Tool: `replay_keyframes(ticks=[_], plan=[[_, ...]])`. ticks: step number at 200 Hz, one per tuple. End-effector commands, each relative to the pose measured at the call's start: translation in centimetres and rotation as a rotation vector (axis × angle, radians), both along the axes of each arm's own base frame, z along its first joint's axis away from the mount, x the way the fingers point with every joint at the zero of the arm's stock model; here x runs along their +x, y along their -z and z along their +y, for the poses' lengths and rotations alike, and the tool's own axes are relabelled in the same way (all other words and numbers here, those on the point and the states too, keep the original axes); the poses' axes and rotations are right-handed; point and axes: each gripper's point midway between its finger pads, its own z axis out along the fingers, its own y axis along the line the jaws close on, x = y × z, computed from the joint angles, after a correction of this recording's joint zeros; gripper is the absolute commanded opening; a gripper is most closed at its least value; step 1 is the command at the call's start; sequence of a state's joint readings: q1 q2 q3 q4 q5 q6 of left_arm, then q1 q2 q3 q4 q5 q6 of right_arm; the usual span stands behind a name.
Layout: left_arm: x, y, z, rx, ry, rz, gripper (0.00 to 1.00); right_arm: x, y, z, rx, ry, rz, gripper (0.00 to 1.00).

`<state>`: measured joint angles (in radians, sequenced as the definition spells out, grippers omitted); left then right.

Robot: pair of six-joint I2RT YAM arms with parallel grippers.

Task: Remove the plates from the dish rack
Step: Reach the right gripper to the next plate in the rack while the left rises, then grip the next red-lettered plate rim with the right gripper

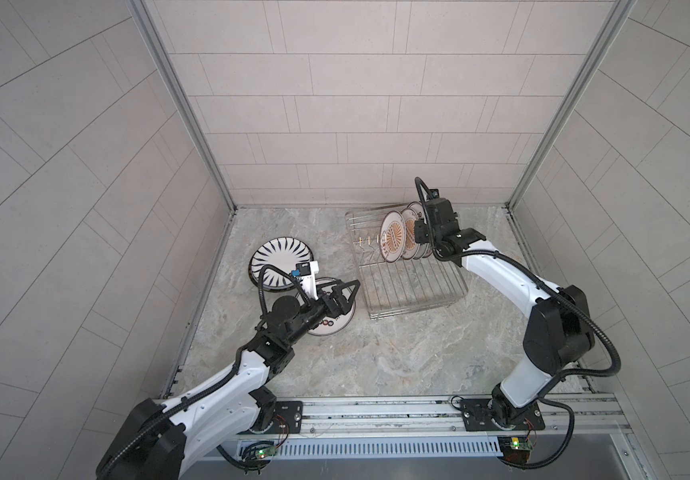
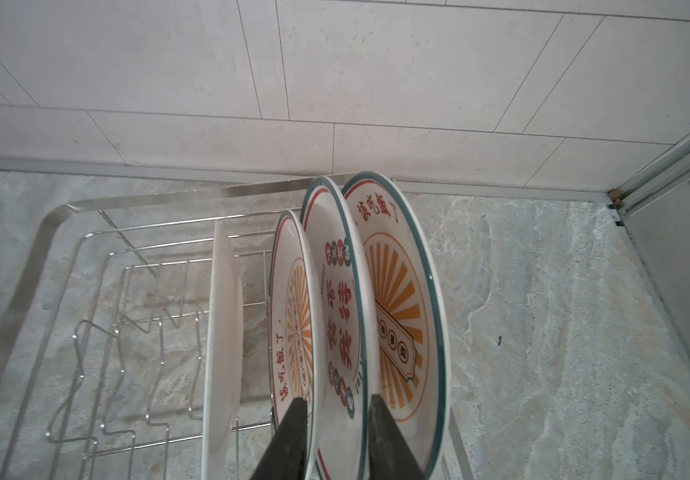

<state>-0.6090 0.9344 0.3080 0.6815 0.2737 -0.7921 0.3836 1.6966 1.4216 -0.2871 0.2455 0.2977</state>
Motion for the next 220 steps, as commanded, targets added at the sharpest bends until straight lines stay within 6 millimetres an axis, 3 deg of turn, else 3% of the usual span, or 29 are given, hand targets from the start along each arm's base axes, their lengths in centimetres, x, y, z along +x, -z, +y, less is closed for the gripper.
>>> replay_keyframes(ticks=[1,132,189,216,220], plan=[[-0.2,-1.7,-1.1,0.0,0.033,-0.069,1.0,0.0,0.3,-1.5,-0.087,0.062,0.027,0.22],[-1.1,-2.0,-0.9,0.0,0.038,-0.096,1.0,2.3,4.3,-1.0,-0.146,0.068,0.092,0.16],[-1.5,-2.6,0.4,0.013,-0.011,-0.129,1.0,2.1,4.4,-1.3,-0.149,0.082,0.077,0.13],[-1.5,-2.8,0.6,0.012,-0.019,-0.132,1.0,1.6,3.4,-1.5,-0.163,0.107,0.044,0.12],[-1.6,-1.7,0.7,0.026,-0.02,-0.116,1.0,1.5,3.1,-1.5,-0.165,0.111,0.037,0.11]])
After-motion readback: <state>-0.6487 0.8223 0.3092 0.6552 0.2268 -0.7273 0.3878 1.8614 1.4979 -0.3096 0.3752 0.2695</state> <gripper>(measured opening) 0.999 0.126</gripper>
